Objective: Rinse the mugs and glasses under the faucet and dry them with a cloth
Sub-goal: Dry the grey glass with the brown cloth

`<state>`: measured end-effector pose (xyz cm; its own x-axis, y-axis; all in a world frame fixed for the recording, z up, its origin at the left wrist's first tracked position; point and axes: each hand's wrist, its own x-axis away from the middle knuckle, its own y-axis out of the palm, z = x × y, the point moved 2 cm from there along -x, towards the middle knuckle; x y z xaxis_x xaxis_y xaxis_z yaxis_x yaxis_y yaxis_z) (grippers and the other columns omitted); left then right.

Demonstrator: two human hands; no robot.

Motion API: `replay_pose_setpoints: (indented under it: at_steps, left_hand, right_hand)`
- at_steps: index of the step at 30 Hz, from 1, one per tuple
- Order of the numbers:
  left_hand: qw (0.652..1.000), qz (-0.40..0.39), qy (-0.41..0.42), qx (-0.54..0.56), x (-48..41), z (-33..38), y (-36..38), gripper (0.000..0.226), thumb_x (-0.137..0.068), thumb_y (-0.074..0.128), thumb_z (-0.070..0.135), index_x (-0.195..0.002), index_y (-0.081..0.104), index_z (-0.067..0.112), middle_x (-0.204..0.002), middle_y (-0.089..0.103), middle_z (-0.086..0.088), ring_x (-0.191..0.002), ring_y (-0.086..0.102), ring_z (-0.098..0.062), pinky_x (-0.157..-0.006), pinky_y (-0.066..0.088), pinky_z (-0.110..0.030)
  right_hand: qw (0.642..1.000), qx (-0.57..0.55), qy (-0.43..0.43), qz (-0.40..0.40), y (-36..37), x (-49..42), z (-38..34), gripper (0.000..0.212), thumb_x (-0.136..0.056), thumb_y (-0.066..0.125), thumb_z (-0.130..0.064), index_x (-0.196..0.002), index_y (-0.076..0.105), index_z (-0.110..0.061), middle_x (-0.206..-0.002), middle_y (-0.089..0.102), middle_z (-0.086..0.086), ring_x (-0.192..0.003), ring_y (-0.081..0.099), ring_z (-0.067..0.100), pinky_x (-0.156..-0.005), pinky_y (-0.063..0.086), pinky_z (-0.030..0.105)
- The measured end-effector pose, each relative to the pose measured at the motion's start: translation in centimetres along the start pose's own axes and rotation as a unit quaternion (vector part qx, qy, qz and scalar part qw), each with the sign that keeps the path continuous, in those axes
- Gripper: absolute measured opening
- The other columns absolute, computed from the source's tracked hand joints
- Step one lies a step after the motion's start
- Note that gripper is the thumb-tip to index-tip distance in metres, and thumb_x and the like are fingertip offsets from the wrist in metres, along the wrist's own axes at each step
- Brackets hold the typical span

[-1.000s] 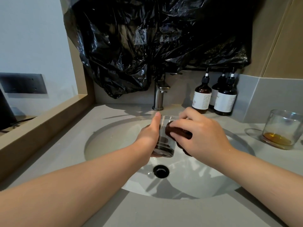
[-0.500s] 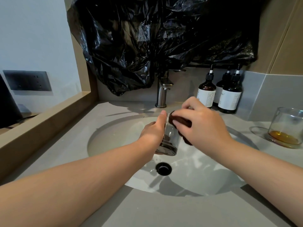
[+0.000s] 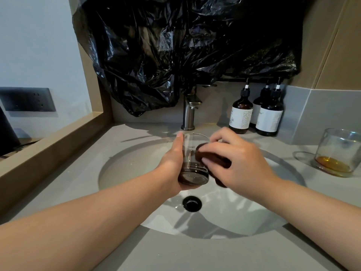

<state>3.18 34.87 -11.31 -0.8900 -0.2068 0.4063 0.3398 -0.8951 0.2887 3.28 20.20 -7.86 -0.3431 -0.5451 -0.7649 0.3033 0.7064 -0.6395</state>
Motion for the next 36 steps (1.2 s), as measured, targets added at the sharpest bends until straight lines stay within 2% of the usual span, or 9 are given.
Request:
replay_pose_setpoints:
  at_steps: [4, 7, 11, 13, 16, 19, 25, 31, 36]
  left_hand:
    - [1.0, -0.013, -0.003, -0.008, 0.3, 0.3, -0.2, 0.067, -0.084, 0.045, 0.072, -0.099, 0.065, 0.01, -0.071, 0.07, -0.012, -0.062, 0.066, -0.028, -0.056, 0.054, -0.036]
    - [0.999, -0.047, -0.021, -0.002, 0.4, 0.5, -0.1, 0.069, -0.082, 0.048, 0.072, -0.106, 0.065, 0.009, -0.088, 0.072, -0.016, -0.077, 0.068, -0.034, -0.065, 0.055, -0.042]
    - [0.996, -0.081, -0.025, -0.022, 0.6, 0.4, 0.0, 0.072, -0.08, 0.049, 0.073, -0.113, 0.064, 0.011, -0.093, 0.073, -0.018, -0.081, 0.069, -0.037, -0.064, 0.056, -0.041]
    - [0.995, -0.091, -0.036, -0.024, 0.7, 0.3, 0.0, 0.073, -0.08, 0.048, 0.073, -0.114, 0.064, 0.01, -0.093, 0.073, -0.019, -0.074, 0.069, -0.036, -0.061, 0.055, -0.039]
    - [0.992, -0.112, -0.041, -0.041, 0.8, 0.3, 0.0, 0.075, -0.081, 0.044, 0.074, -0.11, 0.067, 0.009, -0.09, 0.073, -0.018, -0.069, 0.069, -0.033, -0.065, 0.053, -0.037]
    - [0.989, -0.127, -0.044, -0.054, 0.8, 0.3, 0.0, 0.076, -0.081, 0.042, 0.075, -0.11, 0.067, 0.009, -0.085, 0.073, -0.017, -0.069, 0.069, -0.033, -0.068, 0.052, -0.037]
    - [0.979, -0.163, -0.051, -0.108, 0.7, 0.1, -0.2, 0.076, -0.084, 0.037, 0.073, -0.109, 0.067, 0.008, -0.092, 0.072, -0.019, -0.077, 0.07, -0.035, -0.076, 0.053, -0.04]
    - [0.984, -0.135, -0.029, -0.116, 0.2, 0.5, -0.4, 0.074, -0.082, 0.041, 0.074, -0.115, 0.065, 0.012, -0.103, 0.073, -0.015, -0.092, 0.069, -0.033, -0.081, 0.056, -0.044]
    - [0.969, -0.097, 0.075, -0.215, 0.0, 0.2, 0.3, 0.053, -0.081, 0.053, 0.066, -0.108, 0.063, 0.022, -0.102, 0.073, -0.006, -0.094, 0.07, -0.024, -0.093, 0.053, -0.044]
  right_hand:
    - [0.998, -0.027, -0.045, -0.036, 0.1, 0.5, -0.1, 0.019, -0.083, 0.062, -0.029, -0.094, 0.072, -0.017, -0.094, 0.059, -0.003, -0.073, 0.059, 0.013, -0.06, 0.051, 0.032]
    - [0.984, -0.06, 0.169, 0.012, -0.4, -0.5, 2.4, 0.008, -0.084, 0.067, -0.022, -0.091, 0.07, -0.023, -0.095, 0.058, -0.01, -0.08, 0.058, 0.004, -0.07, 0.05, 0.022]
    - [0.866, -0.241, 0.437, 0.009, -1.6, -1.1, 6.2, 0.02, -0.086, 0.065, -0.016, -0.095, 0.068, -0.033, -0.104, 0.065, -0.003, -0.09, 0.062, 0.014, -0.073, 0.049, 0.022]
    - [0.841, -0.306, 0.439, -0.086, -2.2, -1.0, 6.4, 0.027, -0.087, 0.063, -0.013, -0.098, 0.07, -0.037, -0.11, 0.066, -0.003, -0.095, 0.063, 0.016, -0.079, 0.05, 0.027]
    - [0.864, -0.277, 0.343, -0.244, -2.5, -0.7, 5.6, 0.038, -0.089, 0.063, -0.014, -0.097, 0.069, -0.05, -0.11, 0.066, -0.017, -0.099, 0.063, 0.006, -0.079, 0.047, 0.017]
    - [0.856, -0.295, 0.305, -0.297, -2.3, -0.7, 4.8, 0.033, -0.088, 0.064, -0.022, -0.101, 0.068, -0.051, -0.107, 0.069, -0.012, -0.099, 0.065, 0.008, -0.082, 0.05, 0.021]
    - [0.881, -0.257, 0.333, -0.217, -1.5, -0.4, 4.1, 0.009, -0.084, 0.069, -0.022, -0.08, 0.075, -0.029, -0.081, 0.072, -0.007, -0.081, 0.067, 0.011, -0.08, 0.053, 0.03]
    - [0.811, -0.343, 0.436, -0.184, -1.7, -0.7, 2.6, 0.018, -0.083, 0.068, -0.006, -0.065, 0.07, -0.008, -0.069, 0.061, 0.019, -0.065, 0.063, 0.039, -0.06, 0.055, 0.056]
    - [0.849, -0.273, 0.419, -0.17, -2.0, -1.3, 2.8, 0.022, -0.082, 0.069, -0.009, -0.06, 0.069, -0.012, -0.061, 0.059, 0.01, -0.06, 0.06, 0.028, -0.067, 0.057, 0.045]
